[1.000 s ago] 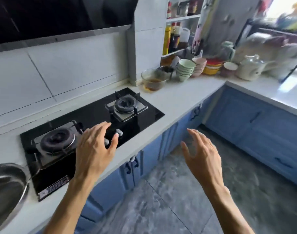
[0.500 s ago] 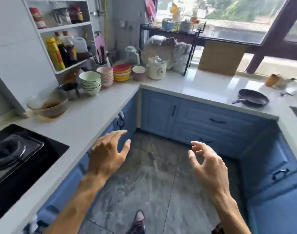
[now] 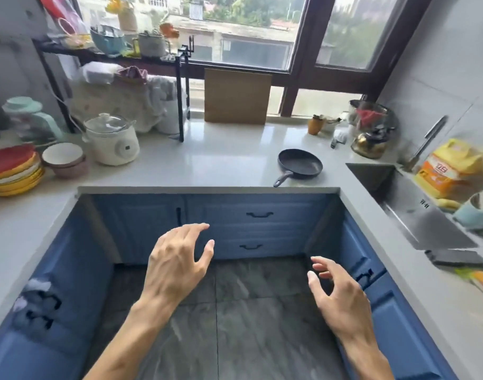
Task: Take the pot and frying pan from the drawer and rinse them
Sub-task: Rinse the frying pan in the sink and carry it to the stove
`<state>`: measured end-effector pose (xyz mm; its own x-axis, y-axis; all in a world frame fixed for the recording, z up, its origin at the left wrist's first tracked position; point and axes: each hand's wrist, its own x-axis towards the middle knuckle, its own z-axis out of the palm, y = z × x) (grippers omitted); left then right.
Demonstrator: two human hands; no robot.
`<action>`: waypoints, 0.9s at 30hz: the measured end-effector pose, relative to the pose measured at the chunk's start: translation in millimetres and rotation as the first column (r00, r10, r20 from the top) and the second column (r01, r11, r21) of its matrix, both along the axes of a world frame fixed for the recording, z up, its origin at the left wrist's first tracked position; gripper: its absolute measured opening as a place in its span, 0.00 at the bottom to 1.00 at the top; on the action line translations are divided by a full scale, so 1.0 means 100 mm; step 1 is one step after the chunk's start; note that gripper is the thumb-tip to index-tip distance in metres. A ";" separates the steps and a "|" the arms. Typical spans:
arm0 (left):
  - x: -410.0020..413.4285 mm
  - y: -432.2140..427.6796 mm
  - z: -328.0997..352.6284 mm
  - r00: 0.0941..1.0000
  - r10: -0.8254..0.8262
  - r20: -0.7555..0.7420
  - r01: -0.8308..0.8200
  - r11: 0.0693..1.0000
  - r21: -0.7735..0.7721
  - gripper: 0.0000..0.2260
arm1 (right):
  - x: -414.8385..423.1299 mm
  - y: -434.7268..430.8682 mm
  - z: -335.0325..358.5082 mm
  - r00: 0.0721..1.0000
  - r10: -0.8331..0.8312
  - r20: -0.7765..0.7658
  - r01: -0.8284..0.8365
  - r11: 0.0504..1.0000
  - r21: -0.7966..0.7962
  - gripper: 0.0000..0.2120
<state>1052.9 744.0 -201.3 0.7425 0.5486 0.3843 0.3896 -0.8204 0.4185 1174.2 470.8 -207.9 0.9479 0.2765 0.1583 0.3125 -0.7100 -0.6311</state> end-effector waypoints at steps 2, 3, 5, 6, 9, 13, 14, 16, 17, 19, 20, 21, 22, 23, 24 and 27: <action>0.51 0.08 -0.05 0.999 -0.032 -0.005 0.032 0.999 -0.003 0.18 | 0.43 0.00 -0.07 1.000 -0.021 -0.011 0.021 1.000 0.020 0.12; 0.77 0.12 -0.08 0.999 -0.044 -0.005 0.044 0.999 -0.005 0.16 | 0.66 0.00 -0.11 1.000 -0.024 -0.010 0.024 0.999 0.031 0.12; 1.28 0.16 -0.13 0.998 -0.070 -0.005 0.070 0.998 -0.011 0.16 | 1.14 -0.02 -0.18 0.999 -0.033 -0.007 0.033 0.998 0.051 0.11; 1.53 0.17 -0.15 0.997 -0.082 -0.006 0.082 0.997 -0.009 0.16 | 1.38 -0.04 -0.23 0.999 -0.045 -0.001 0.045 0.997 0.069 0.11; 2.32 0.17 -0.17 0.992 -0.119 -0.030 0.119 0.993 -0.014 0.17 | 2.14 -0.06 -0.32 0.998 -0.061 -0.024 0.063 0.991 0.120 0.10; 3.33 0.23 -0.16 0.984 -0.170 -0.058 0.162 0.980 -0.116 0.17 | 3.10 -0.10 -0.33 0.995 -0.045 -0.092 0.061 0.982 0.180 0.11; 3.57 0.26 -0.16 0.982 -0.177 -0.065 0.167 0.977 -0.129 0.18 | 3.33 -0.11 -0.32 0.994 -0.042 -0.096 0.060 0.980 0.192 0.11; 4.02 0.34 -0.19 0.982 -0.172 -0.080 0.158 0.975 -0.157 0.18 | 3.77 -0.11 -0.32 0.992 -0.042 -0.115 0.065 0.976 0.208 0.11; 4.21 0.39 -0.23 0.982 -0.165 -0.095 0.147 0.975 -0.166 0.18 | 3.98 -0.11 -0.34 0.991 -0.042 -0.129 0.069 0.975 0.212 0.12; 4.59 0.46 -0.37 0.975 -0.173 -0.138 0.147 0.973 -0.180 0.19 | 4.36 -0.09 -0.38 0.986 -0.045 -0.158 0.080 0.971 0.224 0.12; 4.76 0.49 -0.45 0.968 -0.184 -0.172 0.148 0.969 -0.200 0.20 | 4.56 -0.07 -0.41 0.982 -0.047 -0.181 0.090 0.968 0.236 0.11; 4.92 0.51 -0.55 0.957 -0.194 -0.216 0.145 0.964 -0.222 0.21 | 4.75 -0.04 -0.44 0.978 -0.049 -0.204 0.099 0.965 0.243 0.11; 5.06 0.54 -0.68 0.943 -0.203 -0.262 0.140 0.961 -0.240 0.23 | 4.95 0.00 -0.47 0.974 -0.049 -0.222 0.103 0.965 0.241 0.10; 5.19 0.56 -0.83 0.928 -0.214 -0.304 0.137 0.957 -0.256 0.24 | 5.14 0.04 -0.52 0.971 -0.046 -0.236 0.102 0.968 0.228 0.10; 5.31 0.59 -0.98 0.911 -0.227 -0.344 0.136 0.953 -0.271 0.25 | 5.35 0.08 -0.56 0.967 -0.042 -0.252 0.099 0.972 0.215 0.10; 5.68 0.69 -1.43 0.862 -0.254 -0.438 0.117 0.942 -0.316 0.27 | 6.03 0.25 -0.70 0.952 -0.032 -0.305 0.090 0.980 0.179 0.11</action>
<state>1621.0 812.5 -344.2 0.8939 0.4127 -0.1750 0.4460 -0.7792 0.4404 1777.3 496.0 -278.2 0.9736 0.2095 -0.0910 0.0488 -0.5803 -0.8129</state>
